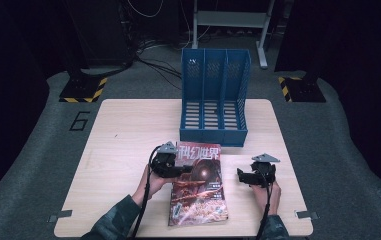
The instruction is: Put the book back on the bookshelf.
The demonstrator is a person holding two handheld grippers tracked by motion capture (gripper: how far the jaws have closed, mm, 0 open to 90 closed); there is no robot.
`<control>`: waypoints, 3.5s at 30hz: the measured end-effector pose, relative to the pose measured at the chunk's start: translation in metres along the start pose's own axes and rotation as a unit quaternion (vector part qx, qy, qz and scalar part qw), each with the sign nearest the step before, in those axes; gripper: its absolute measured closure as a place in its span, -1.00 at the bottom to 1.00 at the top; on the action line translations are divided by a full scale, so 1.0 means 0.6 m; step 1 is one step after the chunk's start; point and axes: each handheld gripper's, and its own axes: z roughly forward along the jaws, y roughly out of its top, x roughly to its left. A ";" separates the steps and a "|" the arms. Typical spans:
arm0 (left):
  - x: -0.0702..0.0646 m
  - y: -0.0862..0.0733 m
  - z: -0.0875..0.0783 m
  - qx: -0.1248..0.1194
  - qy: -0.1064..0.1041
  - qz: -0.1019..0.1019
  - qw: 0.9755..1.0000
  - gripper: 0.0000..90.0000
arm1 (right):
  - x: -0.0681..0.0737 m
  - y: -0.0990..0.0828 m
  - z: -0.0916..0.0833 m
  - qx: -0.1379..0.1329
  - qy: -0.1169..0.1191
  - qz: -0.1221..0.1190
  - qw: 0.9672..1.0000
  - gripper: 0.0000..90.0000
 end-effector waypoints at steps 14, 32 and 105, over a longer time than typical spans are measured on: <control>-0.031 0.020 -0.024 -0.025 0.017 0.037 0.999 0.77 | 0.002 -0.002 0.004 0.003 0.028 -0.012 1.000 -0.77; -0.045 0.035 -0.045 -0.073 0.018 0.067 0.995 0.85 | 0.032 0.022 -0.029 -0.059 0.242 0.006 0.969 -0.63; -0.066 0.164 -0.126 -0.096 0.000 0.203 0.974 0.43 | 0.117 0.125 -0.122 -0.185 0.214 -0.101 0.954 0.37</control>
